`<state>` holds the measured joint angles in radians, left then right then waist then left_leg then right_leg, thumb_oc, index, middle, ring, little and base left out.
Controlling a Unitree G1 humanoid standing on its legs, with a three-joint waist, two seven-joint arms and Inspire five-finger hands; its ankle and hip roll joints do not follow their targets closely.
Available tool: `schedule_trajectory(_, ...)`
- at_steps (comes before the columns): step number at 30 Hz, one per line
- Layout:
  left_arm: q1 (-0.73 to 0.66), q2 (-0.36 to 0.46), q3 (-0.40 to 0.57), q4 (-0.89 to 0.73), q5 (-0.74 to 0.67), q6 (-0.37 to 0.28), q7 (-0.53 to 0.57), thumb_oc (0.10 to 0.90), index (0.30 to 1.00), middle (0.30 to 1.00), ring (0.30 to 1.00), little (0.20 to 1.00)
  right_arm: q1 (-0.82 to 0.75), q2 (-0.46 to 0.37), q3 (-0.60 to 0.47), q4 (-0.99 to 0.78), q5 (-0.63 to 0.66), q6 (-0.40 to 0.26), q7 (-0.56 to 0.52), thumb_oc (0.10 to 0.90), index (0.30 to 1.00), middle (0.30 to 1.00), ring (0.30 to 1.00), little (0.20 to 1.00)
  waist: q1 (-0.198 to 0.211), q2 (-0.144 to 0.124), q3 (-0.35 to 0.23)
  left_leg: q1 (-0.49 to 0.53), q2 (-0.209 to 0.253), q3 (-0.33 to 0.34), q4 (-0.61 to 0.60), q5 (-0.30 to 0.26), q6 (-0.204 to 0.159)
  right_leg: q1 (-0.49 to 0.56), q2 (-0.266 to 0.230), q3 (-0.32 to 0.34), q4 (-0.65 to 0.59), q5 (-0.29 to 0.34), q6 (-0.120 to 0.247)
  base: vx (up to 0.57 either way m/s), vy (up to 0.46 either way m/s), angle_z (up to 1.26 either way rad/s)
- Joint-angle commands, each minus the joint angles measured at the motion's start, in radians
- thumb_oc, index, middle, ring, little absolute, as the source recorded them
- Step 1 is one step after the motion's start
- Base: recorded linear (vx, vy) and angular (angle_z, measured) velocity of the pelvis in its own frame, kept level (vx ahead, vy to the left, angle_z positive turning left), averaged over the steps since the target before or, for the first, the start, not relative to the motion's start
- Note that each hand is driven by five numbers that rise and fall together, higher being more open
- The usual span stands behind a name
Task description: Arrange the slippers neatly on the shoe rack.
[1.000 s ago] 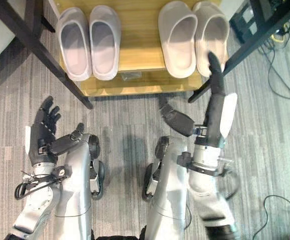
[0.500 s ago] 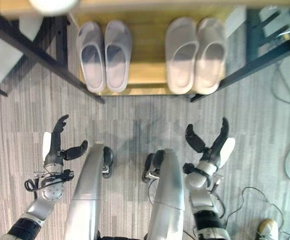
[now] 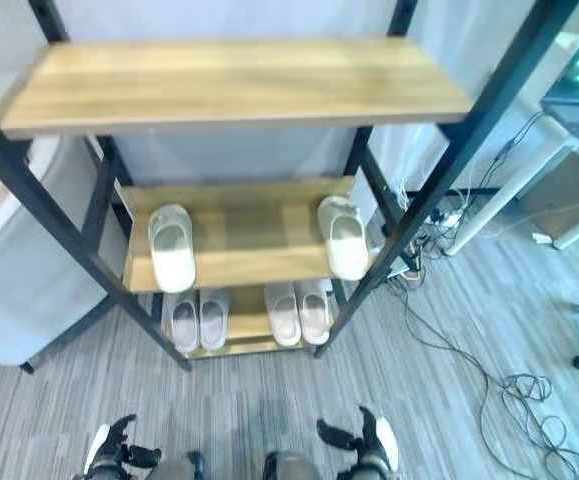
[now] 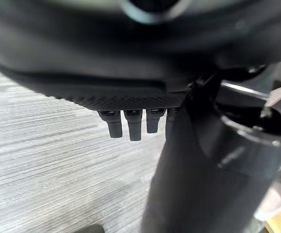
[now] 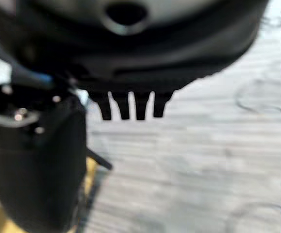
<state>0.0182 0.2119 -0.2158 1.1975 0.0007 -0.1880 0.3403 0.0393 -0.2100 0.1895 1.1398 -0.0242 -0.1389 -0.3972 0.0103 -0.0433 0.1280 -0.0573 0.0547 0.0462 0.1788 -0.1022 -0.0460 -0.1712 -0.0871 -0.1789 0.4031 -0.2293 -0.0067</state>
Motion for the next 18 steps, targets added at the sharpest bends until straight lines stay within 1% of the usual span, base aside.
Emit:
schedule_trajectory(1,0.008,-0.025,0.015,-0.018,0.017,-0.025,0.009,0.8,0.9,0.9,0.9,0.9,-0.028,-0.029,-0.014,0.004,-0.01,-0.016,0.017,0.8,0.9,0.9,0.9,0.9,-0.002,0.011,-0.037,0.051,-0.03,-0.024,-0.113,0.019,0.006,0.134,0.006,-0.002,-0.315,0.147,0.107,0.1,-0.067,-0.11)
schedule_trajectory(3,0.02,-0.028,0.021,-0.007,0.028,-0.023,0.008,0.8,0.9,0.9,0.9,0.9,-0.018,-0.022,-0.012,0.033,-0.012,-0.015,0.023,0.8,0.9,0.9,0.9,0.9,0.0,0.018,-0.058,0.095,-0.028,-0.02,-0.159,0.028,0.011,0.175,0.013,0.009,-0.357,0.155,0.104,0.06,-0.068,-0.03)
schedule_trajectory(5,0.029,-0.032,0.008,-0.001,0.045,-0.02,0.004,0.8,0.9,0.9,0.9,0.9,-0.011,-0.021,-0.009,0.05,-0.002,-0.015,0.037,0.8,0.9,0.9,0.9,0.9,0.005,0.021,-0.06,0.145,-0.018,-0.022,-0.195,0.041,0.01,0.229,0.026,0.017,-0.389,0.156,0.093,0.02,-0.096,-0.15)
schedule_trajectory(7,0.032,-0.035,0.006,0.002,0.046,-0.022,0.004,0.8,0.9,0.9,0.9,0.9,-0.009,-0.019,-0.011,0.053,0.006,-0.019,0.041,0.8,0.9,0.9,0.9,0.9,0.004,0.022,-0.06,0.159,-0.015,-0.022,-0.211,0.049,0.009,0.246,0.032,0.018,-0.406,0.159,0.091,0.0,-0.067,-0.11)
schedule_trajectory(9,0.031,-0.046,0.0,0.002,0.035,-0.022,0.002,0.8,0.9,0.9,0.9,0.9,0.006,-0.014,-0.004,0.061,0.019,-0.03,0.046,0.8,0.9,0.9,0.9,0.9,0.001,0.019,-0.067,0.169,-0.003,-0.021,-0.246,0.08,-0.004,0.275,0.046,0.01,-0.475,0.181,0.093,-0.05,-0.102,-0.05)
schedule_trajectory(11,0.031,-0.05,-0.002,-0.005,0.032,-0.023,0.004,0.8,0.9,0.9,0.9,0.9,0.008,-0.012,0.007,0.066,0.01,-0.03,0.047,0.8,0.9,0.9,0.9,0.9,0.001,0.02,-0.07,0.17,0.002,-0.024,-0.256,0.087,-0.008,0.278,0.052,0.008,-0.488,0.184,0.093,-0.06,-0.073,0.02)
schedule_trajectory(13,0.024,-0.057,-0.015,-0.011,0.033,-0.026,0.004,0.8,0.9,0.9,0.9,0.9,0.005,-0.014,0.02,0.074,-0.004,-0.031,0.047,0.8,0.9,0.9,0.9,0.9,0.002,0.019,-0.063,0.164,0.012,-0.029,-0.249,0.096,-0.015,0.275,0.055,0.015,-0.49,0.186,0.094,-0.11,-0.057,0.01)
schedule_trajectory(14,0.016,-0.06,-0.026,-0.01,0.039,-0.026,0.006,0.8,0.9,0.9,0.9,0.9,-0.003,-0.017,0.025,0.074,-0.005,-0.03,0.042,0.8,0.9,0.9,0.9,0.9,0.004,0.016,-0.053,0.145,0.017,-0.033,-0.22,0.101,-0.022,0.273,0.05,0.014,-0.49,0.189,0.095,-0.16,-0.037,-0.02)
schedule_trajectory(15,0.002,-0.062,-0.038,-0.011,0.044,-0.026,0.006,0.8,0.9,0.9,0.9,0.9,-0.012,-0.021,0.029,0.074,-0.005,-0.031,0.042,0.8,0.9,0.9,0.9,0.9,0.008,0.009,-0.041,0.125,0.011,-0.042,-0.189,0.093,-0.024,0.267,0.043,0.018,-0.49,0.198,0.095,-0.22,-0.038,-0.04)
schedule_trajectory(16,-0.023,-0.07,-0.056,-0.001,0.05,-0.025,0.01,0.8,0.9,0.9,0.9,0.9,-0.027,-0.026,0.034,0.081,0.0,-0.03,0.041,0.8,0.9,0.9,0.9,0.9,0.016,0.001,-0.024,0.089,-0.016,-0.076,-0.12,0.079,-0.021,0.255,0.035,0.021,-0.49,0.214,0.096,-0.24,-0.041,-0.12)
schedule_trajectory(17,-0.036,-0.075,-0.063,-0.004,0.042,-0.027,0.005,0.8,0.9,0.9,0.9,0.9,-0.034,-0.034,0.037,0.083,-0.001,-0.029,0.04,0.8,0.9,0.9,0.9,0.9,0.02,-0.005,-0.015,0.063,-0.056,-0.11,-0.073,0.059,-0.016,0.245,0.03,0.024,-0.49,0.226,0.099,-0.22,-0.036,-0.15)
schedule_trajectory(18,-0.043,-0.081,-0.071,-0.013,0.03,-0.032,-0.002,0.8,0.9,0.9,0.9,0.9,-0.037,-0.041,0.037,0.085,-0.002,-0.028,0.039,0.8,0.9,0.9,0.9,0.9,0.019,-0.009,-0.014,0.052,-0.084,-0.122,-0.053,0.038,-0.01,0.24,0.025,0.025,-0.49,0.229,0.099,-0.15,-0.003,-0.23)
